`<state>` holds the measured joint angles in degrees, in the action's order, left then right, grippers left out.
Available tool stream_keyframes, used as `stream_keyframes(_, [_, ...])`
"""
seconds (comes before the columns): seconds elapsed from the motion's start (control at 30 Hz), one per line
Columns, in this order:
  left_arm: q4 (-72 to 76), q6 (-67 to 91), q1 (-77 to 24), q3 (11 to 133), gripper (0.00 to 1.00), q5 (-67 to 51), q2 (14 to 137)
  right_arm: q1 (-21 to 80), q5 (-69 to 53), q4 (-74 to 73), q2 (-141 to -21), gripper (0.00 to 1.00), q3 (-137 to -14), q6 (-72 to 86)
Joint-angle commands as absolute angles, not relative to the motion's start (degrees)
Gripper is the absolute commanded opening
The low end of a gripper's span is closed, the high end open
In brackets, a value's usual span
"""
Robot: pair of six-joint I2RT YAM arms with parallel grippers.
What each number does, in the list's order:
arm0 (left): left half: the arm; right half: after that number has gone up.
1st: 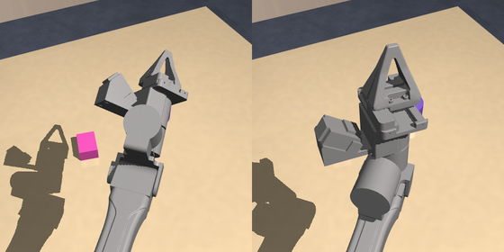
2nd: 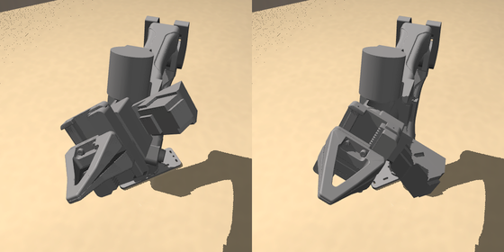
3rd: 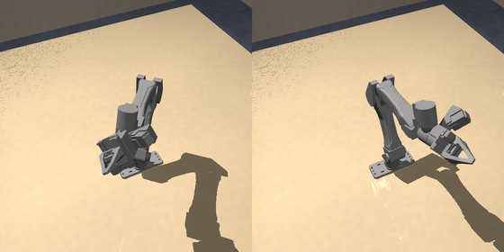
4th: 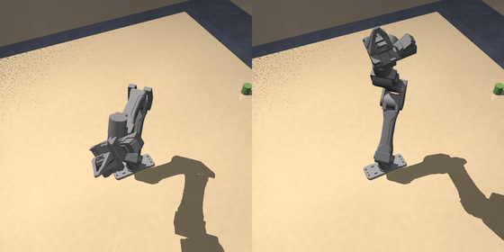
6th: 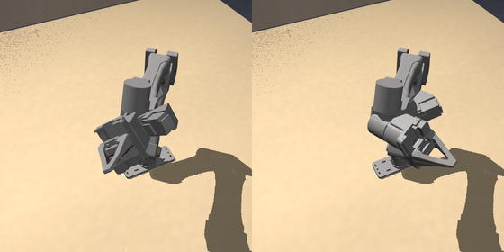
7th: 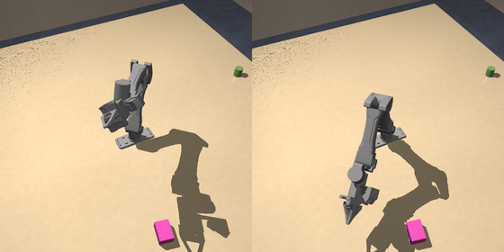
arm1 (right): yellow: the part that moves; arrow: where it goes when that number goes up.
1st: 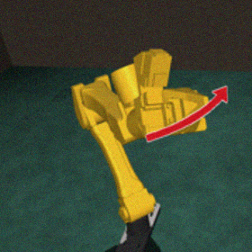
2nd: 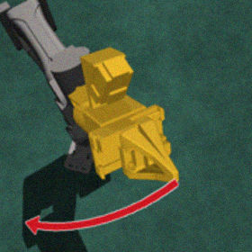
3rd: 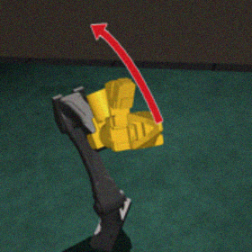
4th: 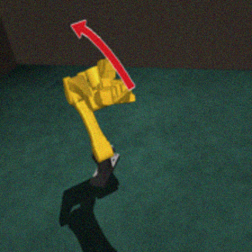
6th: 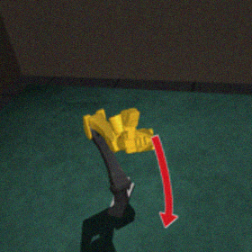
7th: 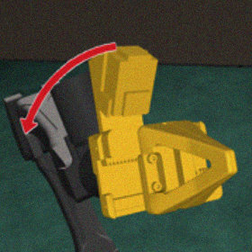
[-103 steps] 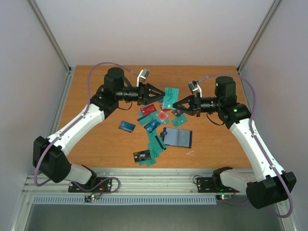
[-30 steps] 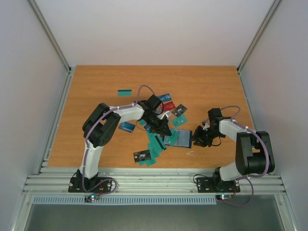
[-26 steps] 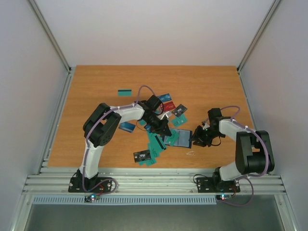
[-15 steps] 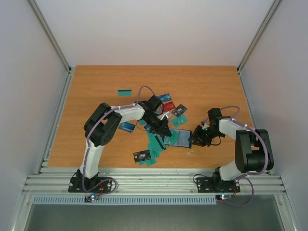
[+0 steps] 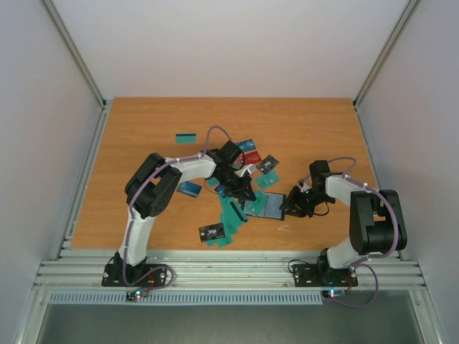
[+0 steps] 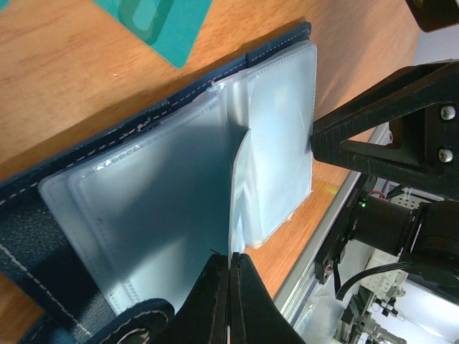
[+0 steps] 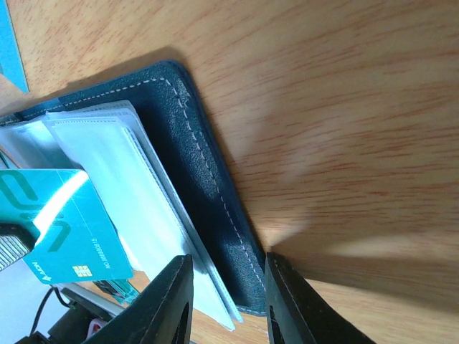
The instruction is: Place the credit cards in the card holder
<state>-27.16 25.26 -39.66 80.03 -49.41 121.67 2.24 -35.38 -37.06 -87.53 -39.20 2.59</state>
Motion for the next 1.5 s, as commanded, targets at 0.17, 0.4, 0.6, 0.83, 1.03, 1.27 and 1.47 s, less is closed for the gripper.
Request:
stream_keyframes(0.17, [-25.9,25.5,-39.8,80.6,0.00,-46.6,121.4,2.1,-34.3,-36.9,-89.1,0.30,-39.7,0.9])
stream_keyframes(0.4, [-25.2,26.1,-39.9,79.8,0.00,-45.5,120.7,2.1,-34.8,-37.0,-89.1,0.30,-39.6,0.9])
stream_keyframes(0.6, [-24.5,26.6,-40.2,79.1,0.00,-45.0,120.2,2.1,-35.0,-37.0,-88.9,0.30,-39.4,1.0])
stream_keyframes(0.83, [-25.0,27.1,-40.2,79.4,0.00,-43.5,119.6,2.1,-35.1,-37.0,-88.6,0.30,-39.1,0.9])
stream_keyframes(1.03, [-24.9,27.3,-40.4,79.1,0.00,-43.4,119.5,2.1,-35.2,-37.1,-88.3,0.30,-39.0,1.0])
stream_keyframes(1.27, [-27.3,26.6,-40.8,80.4,0.00,-42.7,119.7,2.1,-35.7,-36.7,-88.3,0.30,-39.0,0.9])
stream_keyframes(1.47, [-27.8,26.1,-41.9,81.4,0.00,-44.3,121.0,2.1,-36.3,-36.1,-88.5,0.30,-38.9,0.9])
